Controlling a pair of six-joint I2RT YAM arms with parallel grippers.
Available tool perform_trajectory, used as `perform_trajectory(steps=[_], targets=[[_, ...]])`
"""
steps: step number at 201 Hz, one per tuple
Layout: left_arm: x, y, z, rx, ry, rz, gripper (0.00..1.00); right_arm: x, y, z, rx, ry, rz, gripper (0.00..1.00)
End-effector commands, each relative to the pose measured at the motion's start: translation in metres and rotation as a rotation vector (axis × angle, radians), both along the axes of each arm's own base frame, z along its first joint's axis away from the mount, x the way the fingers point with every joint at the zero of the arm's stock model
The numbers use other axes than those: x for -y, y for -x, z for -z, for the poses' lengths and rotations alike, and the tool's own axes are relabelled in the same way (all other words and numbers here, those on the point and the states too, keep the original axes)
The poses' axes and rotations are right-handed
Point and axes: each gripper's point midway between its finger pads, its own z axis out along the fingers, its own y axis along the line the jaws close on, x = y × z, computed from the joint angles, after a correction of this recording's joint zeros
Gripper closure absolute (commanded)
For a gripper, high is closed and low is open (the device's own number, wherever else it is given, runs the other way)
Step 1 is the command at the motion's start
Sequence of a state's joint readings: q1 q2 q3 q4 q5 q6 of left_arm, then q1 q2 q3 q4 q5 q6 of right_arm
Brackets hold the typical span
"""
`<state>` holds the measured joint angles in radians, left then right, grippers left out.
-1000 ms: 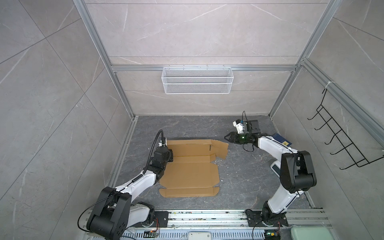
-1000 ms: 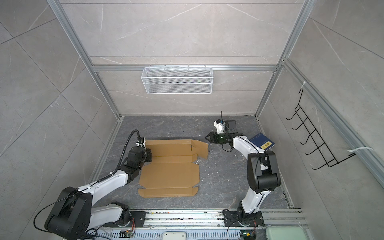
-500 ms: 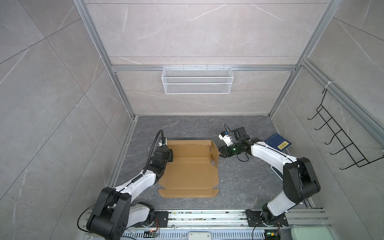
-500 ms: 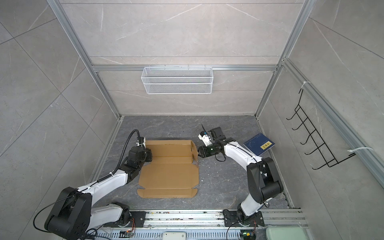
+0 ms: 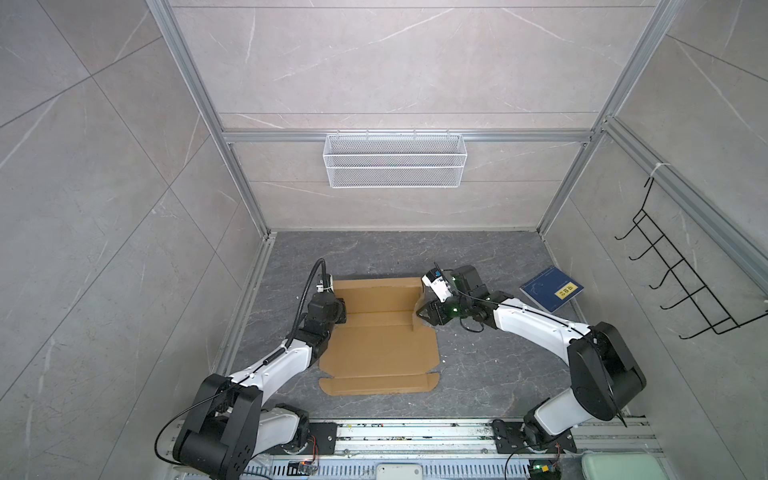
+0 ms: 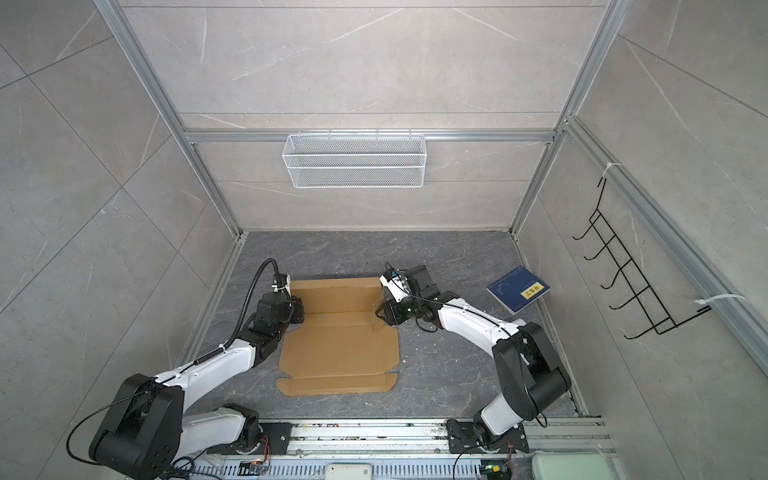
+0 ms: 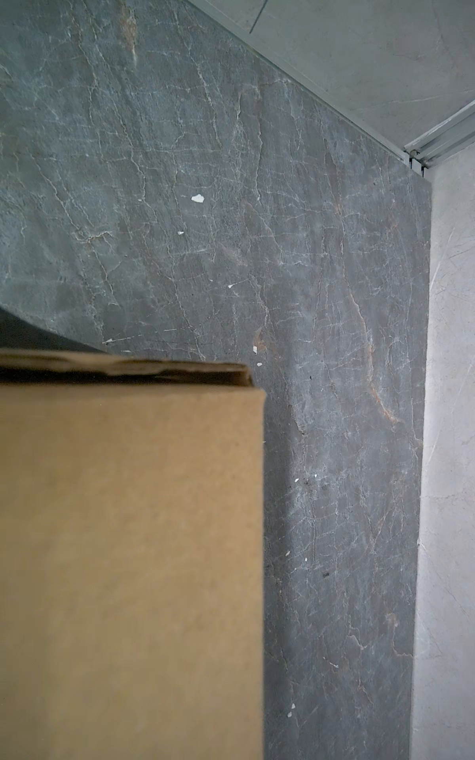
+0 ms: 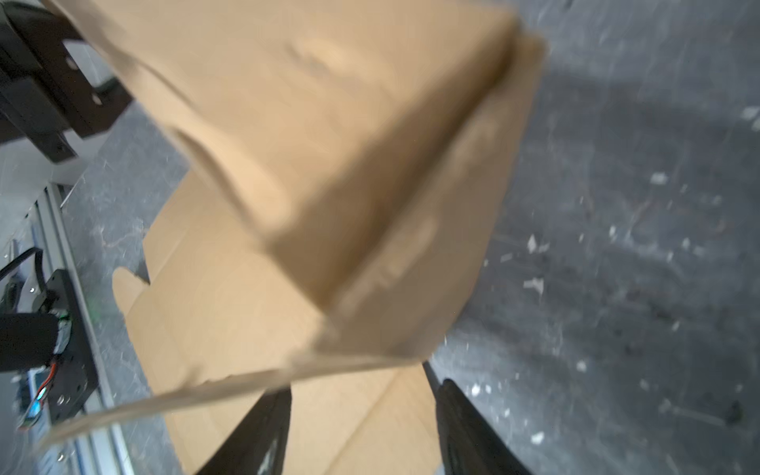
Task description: Fold the paper box
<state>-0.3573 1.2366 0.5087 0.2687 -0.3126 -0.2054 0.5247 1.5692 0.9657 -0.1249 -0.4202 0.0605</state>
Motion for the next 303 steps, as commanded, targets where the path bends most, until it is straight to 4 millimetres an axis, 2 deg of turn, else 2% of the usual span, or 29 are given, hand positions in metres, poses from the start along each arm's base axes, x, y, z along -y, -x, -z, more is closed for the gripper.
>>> perform_trajectory(steps=[1, 24, 60, 93, 128, 198, 303], targets=[[0.006, -0.011, -0.026, 0.069, 0.052, 0.002, 1.0, -0.009, -0.026, -0.017, 0.141, -0.034, 0.057, 0.41], [0.008, -0.011, -0.022, 0.058, 0.058, 0.01, 1.0, -0.006, -0.043, -0.02, 0.218, -0.026, 0.116, 0.4], [0.011, -0.012, -0.023, 0.051, 0.053, 0.025, 1.0, -0.009, -0.056, -0.018, 0.286, -0.002, 0.144, 0.41], [0.013, -0.015, -0.025, 0.051, 0.056, 0.033, 1.0, -0.009, -0.065, -0.015, 0.35, 0.001, 0.168, 0.42], [0.014, -0.016, -0.025, 0.05, 0.055, 0.035, 1.0, -0.01, -0.072, -0.003, 0.344, 0.03, 0.177, 0.46], [0.012, -0.015, -0.03, 0.056, 0.043, 0.034, 1.0, 0.003, -0.075, 0.004, 0.341, 0.071, 0.271, 0.55], [0.009, -0.012, -0.033, 0.068, 0.048, 0.022, 1.0, 0.024, -0.079, 0.008, 0.348, 0.155, 0.421, 0.64]])
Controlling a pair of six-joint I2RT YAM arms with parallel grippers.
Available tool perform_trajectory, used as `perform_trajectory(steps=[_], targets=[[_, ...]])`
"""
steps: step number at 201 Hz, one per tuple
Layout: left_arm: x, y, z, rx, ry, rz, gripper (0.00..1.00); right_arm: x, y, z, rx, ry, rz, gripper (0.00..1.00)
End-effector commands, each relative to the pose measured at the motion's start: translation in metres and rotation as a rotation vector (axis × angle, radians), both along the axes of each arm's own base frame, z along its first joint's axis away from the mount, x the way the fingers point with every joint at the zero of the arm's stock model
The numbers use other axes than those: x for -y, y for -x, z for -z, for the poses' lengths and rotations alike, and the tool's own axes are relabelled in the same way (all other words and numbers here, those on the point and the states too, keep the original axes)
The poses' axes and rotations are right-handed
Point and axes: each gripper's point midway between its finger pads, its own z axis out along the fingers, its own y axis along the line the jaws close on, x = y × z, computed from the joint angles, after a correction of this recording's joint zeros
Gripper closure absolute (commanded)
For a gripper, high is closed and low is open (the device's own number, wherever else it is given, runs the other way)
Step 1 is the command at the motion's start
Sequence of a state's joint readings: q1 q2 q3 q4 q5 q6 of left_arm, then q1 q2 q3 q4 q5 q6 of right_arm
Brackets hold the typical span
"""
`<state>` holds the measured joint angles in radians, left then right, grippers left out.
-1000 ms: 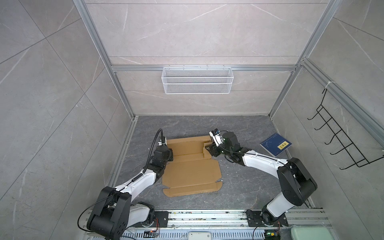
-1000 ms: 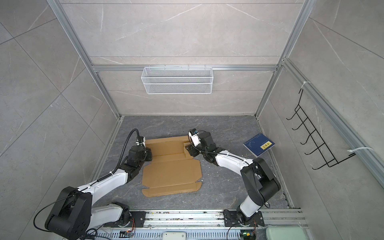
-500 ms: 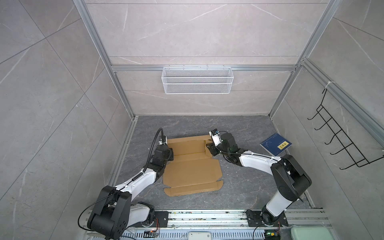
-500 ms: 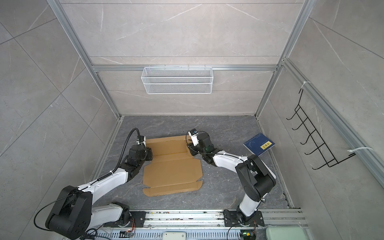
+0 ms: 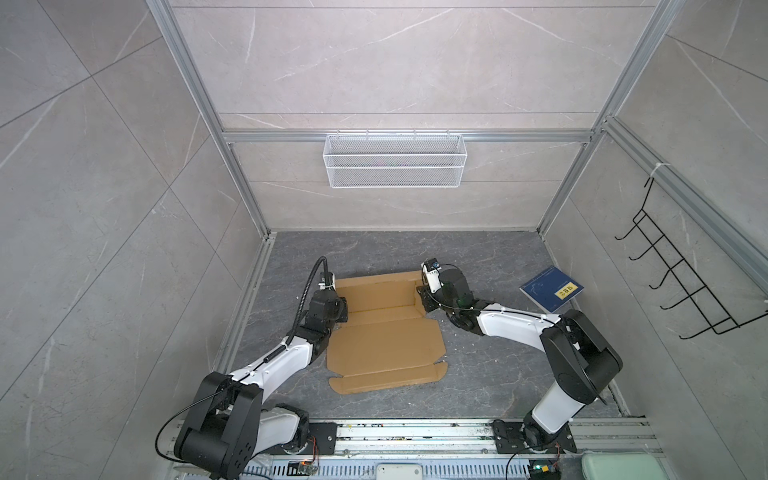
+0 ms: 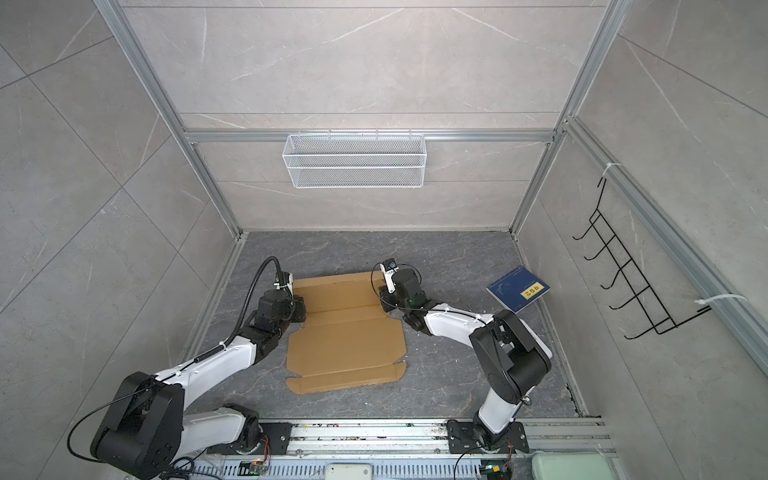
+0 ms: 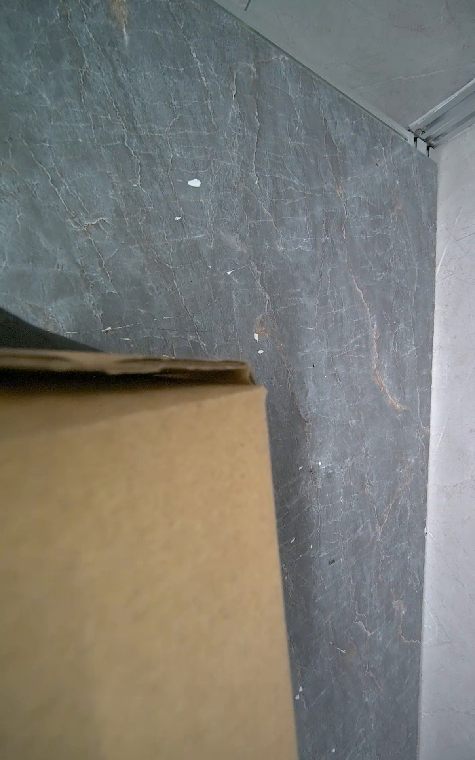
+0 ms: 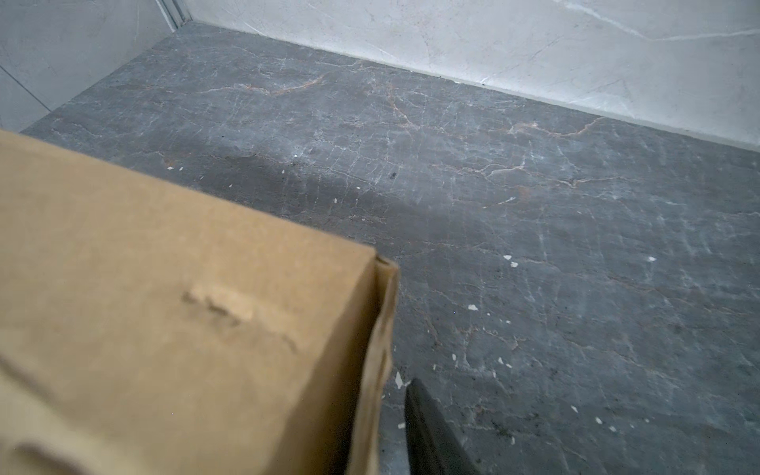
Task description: Fold the paper box
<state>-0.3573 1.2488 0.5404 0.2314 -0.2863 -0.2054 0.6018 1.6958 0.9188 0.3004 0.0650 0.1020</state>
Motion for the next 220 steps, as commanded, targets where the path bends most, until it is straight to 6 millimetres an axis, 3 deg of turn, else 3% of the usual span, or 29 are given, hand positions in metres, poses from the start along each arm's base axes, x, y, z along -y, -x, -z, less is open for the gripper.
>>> perform_trajectory(steps=[1, 50, 135, 193, 220], targets=[[0.004, -0.01, -0.032, 0.09, 0.043, 0.0, 1.0, 0.018, -0.003, 0.005, -0.001, 0.038, 0.102, 0.64], [0.005, -0.013, -0.039, 0.097, 0.069, -0.009, 1.0, 0.031, -0.003, 0.002, 0.016, 0.073, 0.214, 0.71], [0.007, -0.012, -0.052, 0.111, 0.113, -0.018, 1.0, 0.054, -0.002, -0.002, 0.02, 0.111, 0.415, 0.94], [0.012, -0.009, -0.059, 0.117, 0.159, -0.009, 1.0, 0.064, 0.0, -0.006, 0.039, 0.161, 0.486, 0.99], [0.014, -0.011, -0.057, 0.108, 0.157, -0.007, 1.0, 0.064, 0.0, -0.005, 0.034, 0.162, 0.497, 0.89]])
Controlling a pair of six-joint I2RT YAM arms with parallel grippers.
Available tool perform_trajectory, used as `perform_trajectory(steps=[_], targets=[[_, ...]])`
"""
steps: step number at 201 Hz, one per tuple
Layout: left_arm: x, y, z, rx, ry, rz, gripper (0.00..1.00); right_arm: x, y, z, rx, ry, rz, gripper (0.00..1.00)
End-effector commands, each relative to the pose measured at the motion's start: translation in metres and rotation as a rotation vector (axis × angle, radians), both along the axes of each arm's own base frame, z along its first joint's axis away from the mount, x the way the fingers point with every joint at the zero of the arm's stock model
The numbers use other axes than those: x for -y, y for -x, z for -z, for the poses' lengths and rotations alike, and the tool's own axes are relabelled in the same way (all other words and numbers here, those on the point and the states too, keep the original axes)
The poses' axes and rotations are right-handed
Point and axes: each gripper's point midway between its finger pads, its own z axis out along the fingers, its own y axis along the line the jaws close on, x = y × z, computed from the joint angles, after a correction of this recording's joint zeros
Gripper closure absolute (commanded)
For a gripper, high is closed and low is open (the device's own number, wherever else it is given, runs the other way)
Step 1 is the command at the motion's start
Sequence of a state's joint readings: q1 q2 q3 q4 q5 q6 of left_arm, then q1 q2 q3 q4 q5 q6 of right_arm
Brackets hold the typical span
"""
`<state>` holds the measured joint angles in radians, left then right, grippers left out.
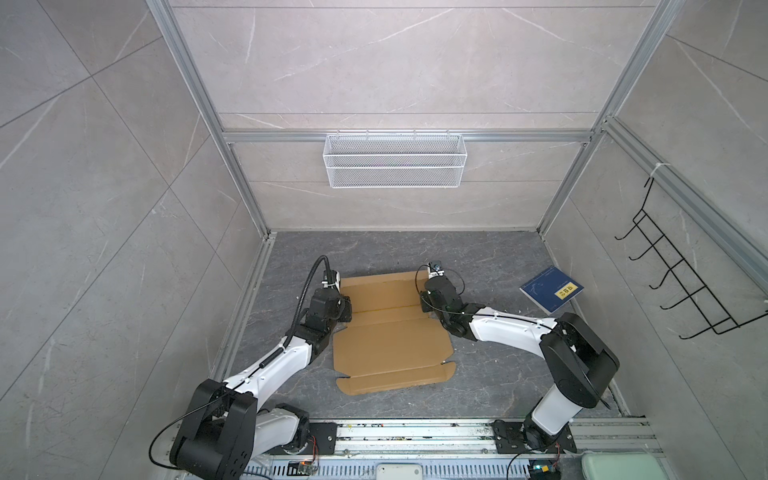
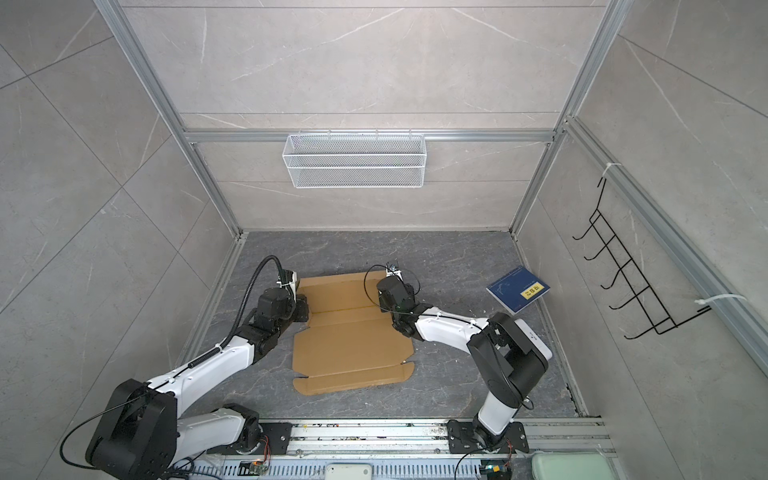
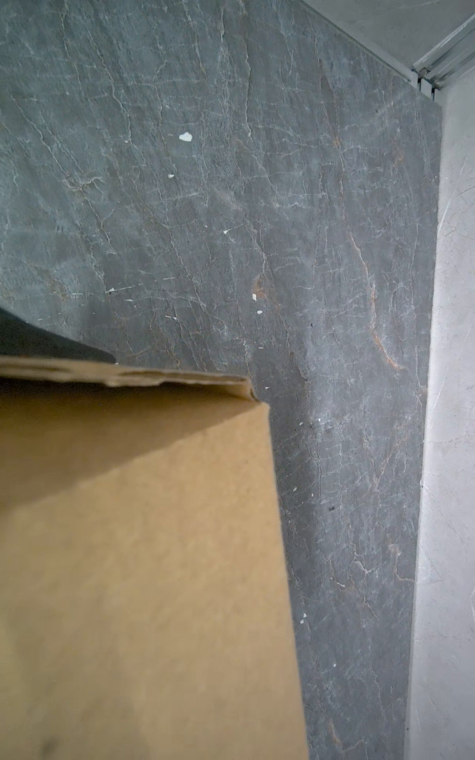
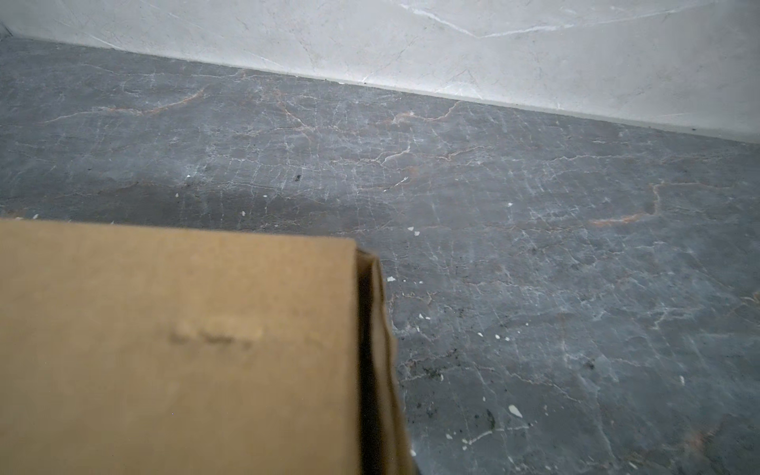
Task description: Fold the paper box
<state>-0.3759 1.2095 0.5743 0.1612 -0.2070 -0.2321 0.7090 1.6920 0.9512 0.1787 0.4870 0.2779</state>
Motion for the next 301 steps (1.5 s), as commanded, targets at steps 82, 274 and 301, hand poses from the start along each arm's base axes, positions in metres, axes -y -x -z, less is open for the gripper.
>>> perform_trajectory(steps=[82, 274, 301], targets=[[-0.006, -0.017, -0.038, 0.103, 0.085, -0.082, 1.0, 0.026, 0.01, 0.011, -0.032, -0.009, 0.062, 0.6], [-0.003, -0.02, -0.043, 0.108, 0.091, -0.074, 1.0, 0.02, 0.017, 0.03, -0.077, 0.044, 0.053, 0.69], [-0.003, -0.02, -0.042, 0.106, 0.09, -0.075, 1.0, 0.016, 0.021, 0.044, -0.111, -0.014, 0.058, 0.64]])
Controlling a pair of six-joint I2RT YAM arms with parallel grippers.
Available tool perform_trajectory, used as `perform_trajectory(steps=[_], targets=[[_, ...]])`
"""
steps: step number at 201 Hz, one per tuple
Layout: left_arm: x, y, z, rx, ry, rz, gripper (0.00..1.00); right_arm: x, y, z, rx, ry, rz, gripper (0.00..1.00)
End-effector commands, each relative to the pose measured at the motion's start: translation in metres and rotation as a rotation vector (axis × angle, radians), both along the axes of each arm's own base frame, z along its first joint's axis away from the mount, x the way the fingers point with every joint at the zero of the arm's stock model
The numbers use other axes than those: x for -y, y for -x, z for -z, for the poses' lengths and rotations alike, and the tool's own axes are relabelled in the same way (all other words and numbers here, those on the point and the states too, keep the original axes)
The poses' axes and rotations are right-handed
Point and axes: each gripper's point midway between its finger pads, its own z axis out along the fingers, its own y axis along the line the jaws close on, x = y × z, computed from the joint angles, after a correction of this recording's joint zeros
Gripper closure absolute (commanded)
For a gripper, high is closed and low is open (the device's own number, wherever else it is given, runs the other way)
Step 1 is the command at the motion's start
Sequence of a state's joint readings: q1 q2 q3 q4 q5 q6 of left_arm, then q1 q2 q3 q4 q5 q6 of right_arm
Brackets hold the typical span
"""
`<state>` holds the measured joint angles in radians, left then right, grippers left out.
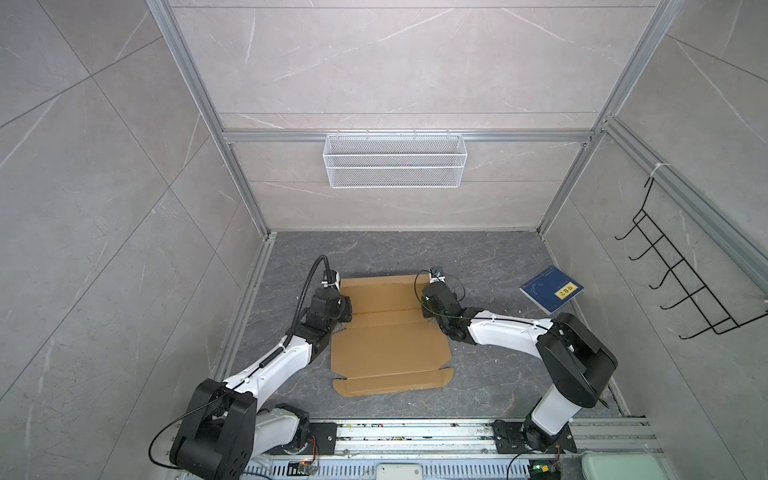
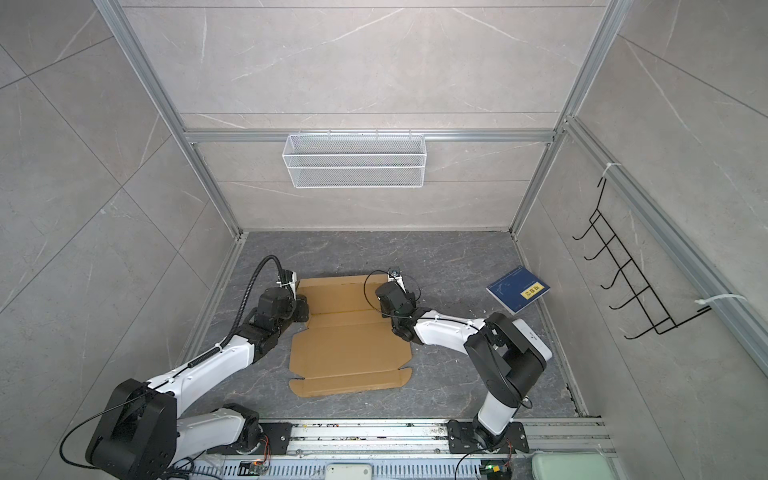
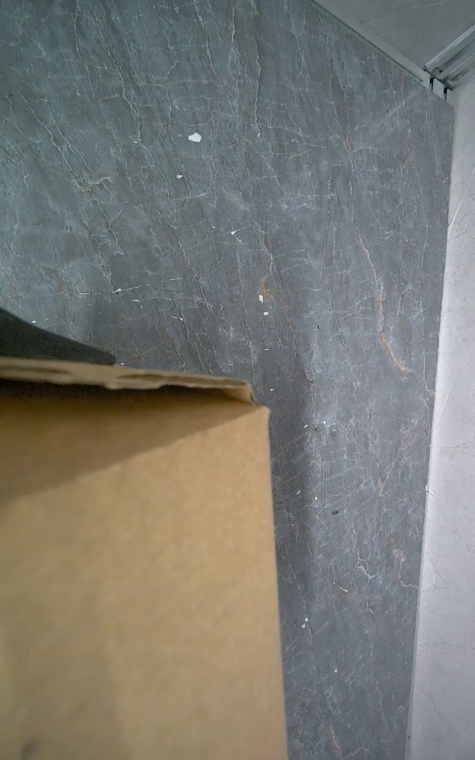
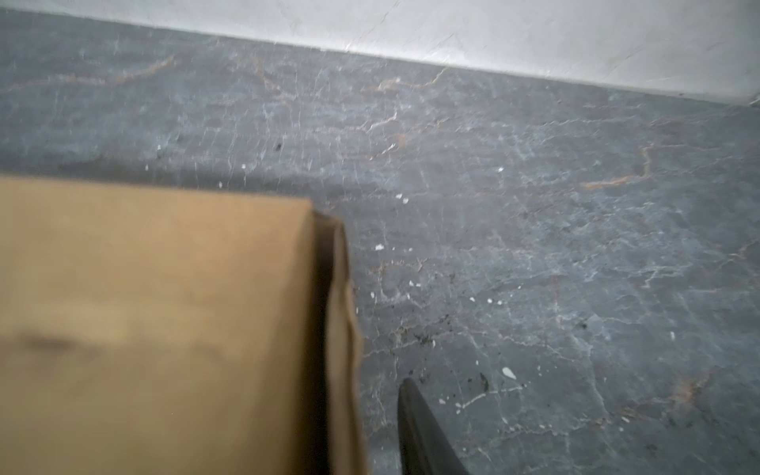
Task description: Fold the paper box
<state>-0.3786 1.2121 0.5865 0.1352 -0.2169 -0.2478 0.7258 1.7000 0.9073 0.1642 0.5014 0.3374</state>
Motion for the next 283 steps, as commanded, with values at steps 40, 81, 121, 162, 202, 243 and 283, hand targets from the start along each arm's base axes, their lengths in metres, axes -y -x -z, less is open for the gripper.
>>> perform_trajectory(steps=[40, 81, 121, 162, 202, 243, 283], targets=[[-0.002, -0.02, -0.044, 0.125, 0.082, -0.059, 1.0, 0.006, 0.002, 0.03, -0.074, -0.034, 0.044, 0.66], [-0.003, -0.019, -0.043, 0.123, 0.082, -0.062, 1.0, 0.015, -0.01, 0.029, -0.064, 0.083, 0.084, 0.76], [-0.004, -0.018, -0.043, 0.123, 0.086, -0.065, 1.0, 0.035, -0.012, 0.022, -0.045, 0.231, 0.155, 0.85], [-0.002, -0.02, -0.045, 0.12, 0.091, -0.065, 1.0, 0.024, -0.009, 0.01, -0.041, 0.173, 0.096, 0.79], [-0.004, -0.022, -0.051, 0.08, 0.048, -0.066, 1.0, -0.005, 0.008, -0.01, -0.087, 0.006, -0.06, 0.56], [-0.001, -0.025, -0.043, -0.057, -0.011, -0.018, 1.0, -0.024, 0.031, -0.038, -0.122, -0.095, -0.237, 0.45], [0.011, -0.029, -0.039, -0.171, -0.046, 0.072, 1.0, -0.025, 0.047, -0.076, -0.138, -0.185, -0.356, 0.35]])
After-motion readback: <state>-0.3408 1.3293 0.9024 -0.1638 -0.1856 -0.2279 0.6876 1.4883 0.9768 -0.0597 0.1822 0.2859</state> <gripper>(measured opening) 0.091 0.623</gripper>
